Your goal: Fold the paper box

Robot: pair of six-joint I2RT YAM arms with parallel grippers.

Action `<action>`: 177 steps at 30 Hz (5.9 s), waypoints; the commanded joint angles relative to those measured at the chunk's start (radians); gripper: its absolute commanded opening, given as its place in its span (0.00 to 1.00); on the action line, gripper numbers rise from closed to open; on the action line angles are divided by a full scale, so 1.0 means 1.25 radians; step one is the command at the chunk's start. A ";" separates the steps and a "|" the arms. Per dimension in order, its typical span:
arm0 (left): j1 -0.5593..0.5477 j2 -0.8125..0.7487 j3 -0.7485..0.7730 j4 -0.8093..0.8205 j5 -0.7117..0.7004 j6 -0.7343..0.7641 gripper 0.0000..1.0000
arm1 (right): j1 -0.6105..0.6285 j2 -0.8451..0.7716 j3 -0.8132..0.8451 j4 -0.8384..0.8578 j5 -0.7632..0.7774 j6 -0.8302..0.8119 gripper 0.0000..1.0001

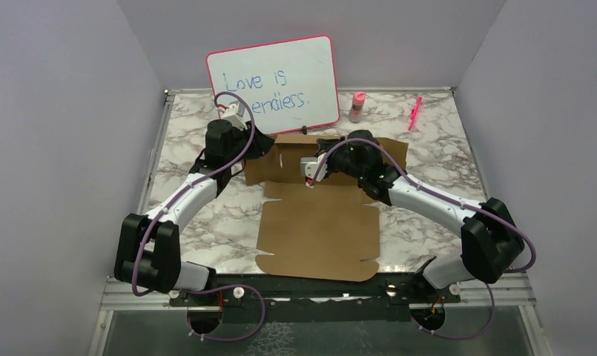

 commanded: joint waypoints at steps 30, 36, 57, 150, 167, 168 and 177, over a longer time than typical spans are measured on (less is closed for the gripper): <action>-0.039 -0.118 -0.251 0.067 -0.152 -0.011 0.34 | 0.114 -0.081 -0.266 0.298 0.152 -0.142 0.01; -0.039 -0.105 -0.292 0.054 -0.175 -0.006 0.36 | 0.118 -0.080 -0.268 0.299 0.152 -0.143 0.01; -0.092 0.053 -0.278 0.119 -0.121 -0.036 0.45 | 0.120 -0.068 -0.260 0.296 0.171 -0.136 0.01; 0.242 0.014 0.144 -0.297 0.485 0.645 0.00 | 0.115 -0.042 -0.224 0.320 0.206 -0.127 0.01; 0.126 -0.132 0.041 -0.058 0.236 0.396 0.00 | 0.068 0.067 -0.113 0.361 0.193 -0.177 0.01; 0.114 -0.138 0.022 -0.034 0.216 0.378 0.00 | 0.068 0.070 -0.111 0.362 0.190 -0.181 0.01; 0.006 -0.164 -0.093 0.085 0.058 0.316 0.00 | 0.068 0.066 -0.145 0.371 0.174 -0.213 0.01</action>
